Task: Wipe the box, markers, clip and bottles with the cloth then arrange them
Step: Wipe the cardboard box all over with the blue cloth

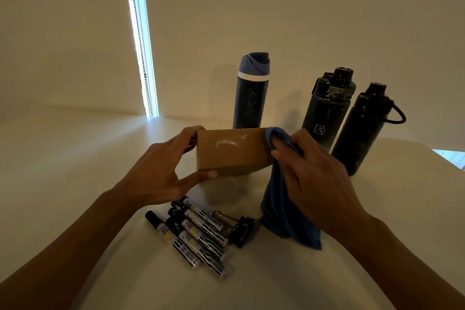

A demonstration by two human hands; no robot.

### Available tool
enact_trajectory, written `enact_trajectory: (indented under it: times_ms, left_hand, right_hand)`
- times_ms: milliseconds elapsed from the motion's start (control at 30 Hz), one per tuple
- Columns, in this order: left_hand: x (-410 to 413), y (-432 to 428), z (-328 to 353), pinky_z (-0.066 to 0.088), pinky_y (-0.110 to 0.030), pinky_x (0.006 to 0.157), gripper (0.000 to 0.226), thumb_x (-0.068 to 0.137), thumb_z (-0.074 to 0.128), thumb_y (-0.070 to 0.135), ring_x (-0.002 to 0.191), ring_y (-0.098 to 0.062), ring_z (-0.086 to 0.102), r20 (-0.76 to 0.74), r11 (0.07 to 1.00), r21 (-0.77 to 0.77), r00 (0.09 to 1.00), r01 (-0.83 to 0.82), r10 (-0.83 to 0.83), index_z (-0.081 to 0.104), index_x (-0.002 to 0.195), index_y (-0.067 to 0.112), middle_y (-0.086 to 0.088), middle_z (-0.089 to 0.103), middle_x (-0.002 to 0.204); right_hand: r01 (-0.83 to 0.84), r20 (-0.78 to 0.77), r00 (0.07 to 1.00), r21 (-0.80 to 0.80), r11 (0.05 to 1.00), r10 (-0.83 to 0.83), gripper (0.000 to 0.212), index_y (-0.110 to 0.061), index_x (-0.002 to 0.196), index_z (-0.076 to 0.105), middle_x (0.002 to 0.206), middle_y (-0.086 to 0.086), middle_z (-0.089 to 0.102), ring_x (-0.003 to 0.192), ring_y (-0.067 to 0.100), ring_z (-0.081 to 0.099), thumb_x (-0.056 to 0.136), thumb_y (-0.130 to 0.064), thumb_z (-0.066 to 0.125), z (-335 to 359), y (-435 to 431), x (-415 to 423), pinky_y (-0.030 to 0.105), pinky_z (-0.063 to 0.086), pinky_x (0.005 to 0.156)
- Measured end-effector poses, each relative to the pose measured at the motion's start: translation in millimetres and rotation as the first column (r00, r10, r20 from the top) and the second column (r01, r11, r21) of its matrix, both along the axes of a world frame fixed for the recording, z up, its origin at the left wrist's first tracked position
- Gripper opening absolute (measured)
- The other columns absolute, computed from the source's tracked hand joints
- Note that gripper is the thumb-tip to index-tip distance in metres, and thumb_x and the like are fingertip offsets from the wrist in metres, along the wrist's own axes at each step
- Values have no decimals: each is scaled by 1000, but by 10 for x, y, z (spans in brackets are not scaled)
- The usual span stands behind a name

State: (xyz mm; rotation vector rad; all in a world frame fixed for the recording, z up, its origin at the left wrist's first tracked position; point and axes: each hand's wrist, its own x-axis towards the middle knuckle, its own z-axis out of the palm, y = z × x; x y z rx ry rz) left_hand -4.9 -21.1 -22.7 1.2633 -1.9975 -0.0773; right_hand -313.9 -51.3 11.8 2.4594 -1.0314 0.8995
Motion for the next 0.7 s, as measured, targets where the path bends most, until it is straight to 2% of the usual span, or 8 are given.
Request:
enact_trajectory:
  times_ms: [67, 167, 400, 467, 500, 600, 633, 700]
  left_hand:
    - [-9, 11, 1, 44, -17, 110, 82, 84, 73, 67, 122, 16, 54, 11, 1000, -5, 1000, -4, 4, 35, 150, 36, 27, 55, 142]
    - [6, 9, -17, 46, -24, 112, 82, 84, 75, 63, 123, 4, 60, 16, 1000, -2, 1000, 4, -4, 37, 150, 33, 22, 59, 141]
    - [23, 7, -4, 48, -31, 112, 82, 85, 71, 67, 123, -1, 62, 10, 1000, -7, 1000, 28, -28, 37, 150, 31, 23, 58, 139]
    - [9, 10, 4, 48, -32, 113, 81, 85, 72, 65, 123, 1, 61, 13, 999, -6, 999, 34, -34, 38, 149, 30, 22, 59, 140]
    - [5, 12, 4, 49, -32, 113, 81, 85, 73, 64, 124, 1, 61, 15, 999, -9, 999, 35, -35, 38, 149, 30, 21, 59, 140]
    - [8, 16, 4, 50, -35, 112, 82, 85, 72, 66, 126, -1, 61, 2, 999, -10, 1000, 31, -31, 38, 150, 30, 19, 59, 142]
    - [13, 13, 6, 50, -36, 112, 83, 85, 71, 68, 127, -3, 61, -11, 1000, -4, 1000, 28, -28, 38, 151, 30, 18, 60, 142]
    - [12, 9, 16, 51, -37, 112, 84, 84, 73, 69, 128, -3, 61, -25, 1000, 0, 999, 24, -24, 38, 151, 31, 18, 60, 143]
  right_hand:
    - [-28, -50, 998, -27, 999, 26, 38, -13, 131, 53, 108, 8, 51, 85, 18, 56, 99, -32, 44, 48, -35, 79, 30, 55, 65]
    - [-63, -94, 994, -44, 997, 58, 43, -13, 134, 55, 116, 8, 51, 94, 19, 55, 97, -33, 48, 136, -51, 207, 30, 52, 72]
    - [-186, -282, 946, -71, 980, 159, 38, -16, 128, 54, 113, 4, 48, 91, 17, 50, 102, -34, 33, 60, 58, 200, 25, 41, 67]
    - [-228, -257, 944, -60, 972, 206, 33, -19, 125, 47, 111, 0, 44, 86, 15, 50, 95, -29, 53, -22, 108, 172, 26, 43, 65]
    - [-245, -267, 937, -50, 968, 224, 41, -20, 124, 45, 110, -1, 43, 85, 14, 50, 88, -27, 63, -64, 138, 158, 25, 43, 63]
    - [-234, -393, 896, -21, 972, 207, 51, -21, 125, 47, 111, -1, 47, 88, 13, 47, 80, -30, 67, -147, 255, 58, 25, 46, 63]
    - [-220, -389, 900, -22, 975, 194, 48, -23, 127, 48, 111, -2, 49, 90, 12, 48, 82, -31, 64, -148, 301, 11, 25, 47, 65]
    - [-192, -256, 950, -32, 981, 177, 39, -26, 128, 51, 113, -4, 54, 96, 13, 53, 89, -26, 55, -106, 357, -94, 29, 51, 71]
